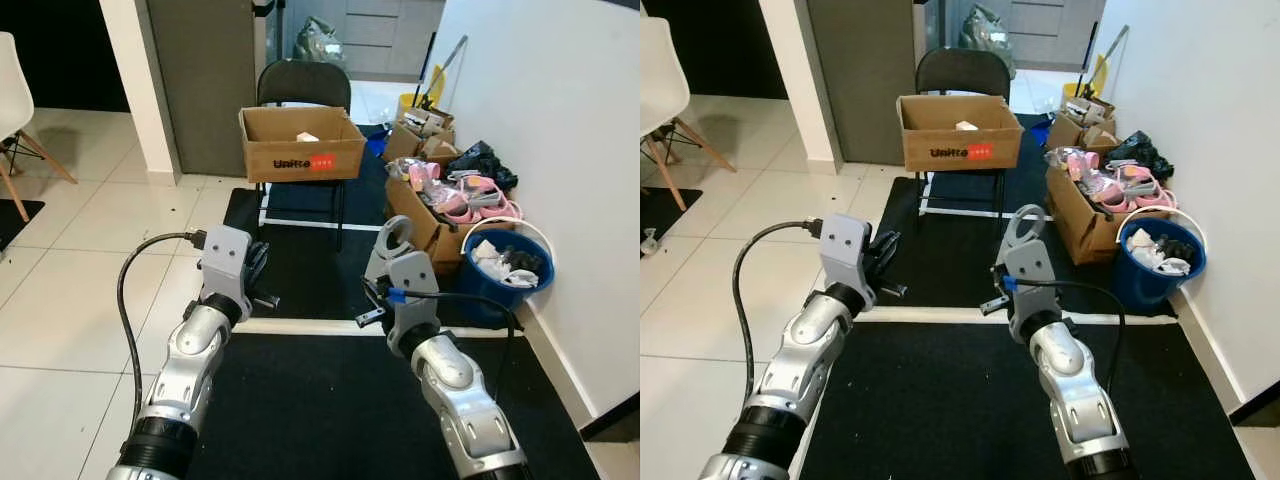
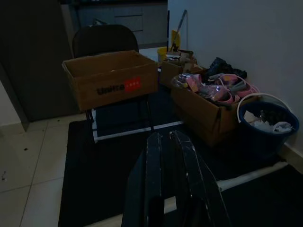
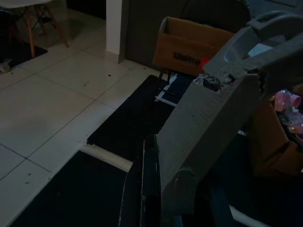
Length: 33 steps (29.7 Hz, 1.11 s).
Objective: Picking trash to rubbish bin
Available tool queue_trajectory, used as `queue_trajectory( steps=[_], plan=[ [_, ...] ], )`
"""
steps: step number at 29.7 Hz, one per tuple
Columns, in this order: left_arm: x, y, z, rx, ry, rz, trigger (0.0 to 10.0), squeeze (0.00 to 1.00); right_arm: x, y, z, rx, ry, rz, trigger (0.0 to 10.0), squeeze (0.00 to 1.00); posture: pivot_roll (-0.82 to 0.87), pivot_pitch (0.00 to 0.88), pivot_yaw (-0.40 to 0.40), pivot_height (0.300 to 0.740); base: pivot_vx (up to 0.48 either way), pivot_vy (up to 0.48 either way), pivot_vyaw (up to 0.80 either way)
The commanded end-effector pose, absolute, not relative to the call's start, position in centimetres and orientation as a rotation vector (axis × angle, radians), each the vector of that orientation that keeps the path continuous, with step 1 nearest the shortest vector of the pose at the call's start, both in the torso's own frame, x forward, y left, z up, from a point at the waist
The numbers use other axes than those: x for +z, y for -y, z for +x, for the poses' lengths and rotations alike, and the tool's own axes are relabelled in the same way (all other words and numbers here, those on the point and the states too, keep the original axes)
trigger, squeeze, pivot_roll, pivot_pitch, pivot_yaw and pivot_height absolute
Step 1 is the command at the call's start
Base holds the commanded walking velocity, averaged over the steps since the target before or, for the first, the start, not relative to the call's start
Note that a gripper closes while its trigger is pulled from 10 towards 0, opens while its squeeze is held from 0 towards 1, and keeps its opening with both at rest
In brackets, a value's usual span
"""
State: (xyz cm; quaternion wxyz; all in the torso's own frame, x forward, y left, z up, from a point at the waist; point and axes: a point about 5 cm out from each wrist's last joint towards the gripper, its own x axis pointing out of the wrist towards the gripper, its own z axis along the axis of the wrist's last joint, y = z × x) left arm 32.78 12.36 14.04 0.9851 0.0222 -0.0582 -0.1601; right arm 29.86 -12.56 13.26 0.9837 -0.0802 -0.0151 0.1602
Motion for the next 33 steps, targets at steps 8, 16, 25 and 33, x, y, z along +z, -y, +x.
queue_trajectory(
  steps=[8, 16, 25, 33],
  plan=[
    [13.8, -11.91, 32.53, -0.327, 0.105, 0.027, 10.0, 0.0, 13.15, 12.64, 29.78, 0.339, 0.022, -0.177, 10.0, 0.0, -0.1, 0.037, -0.024, 0.74, 0.364, 0.0, 0.0],
    [13.72, -11.92, 32.44, -0.325, 0.102, 0.027, 10.0, 0.0, 13.07, 12.65, 29.82, 0.343, 0.019, -0.183, 10.0, 0.0, -0.1, 0.03, -0.03, 0.74, 0.368, 0.0, 0.0],
    [13.65, -12.01, 32.32, -0.321, 0.097, 0.028, 10.0, 0.0, 12.83, 12.66, 29.88, 0.342, -0.002, -0.19, 10.0, 0.0, -0.1, 0.031, -0.03, 0.74, 0.367, 0.0, -0.06],
    [13.64, -12.01, 32.34, -0.323, 0.093, 0.028, 10.0, 0.0, 12.61, 12.89, 29.87, 0.328, -0.015, -0.189, 10.0, 0.0, -0.1, 0.035, -0.03, 0.74, 0.37, 0.0, -0.77]
  ],
)
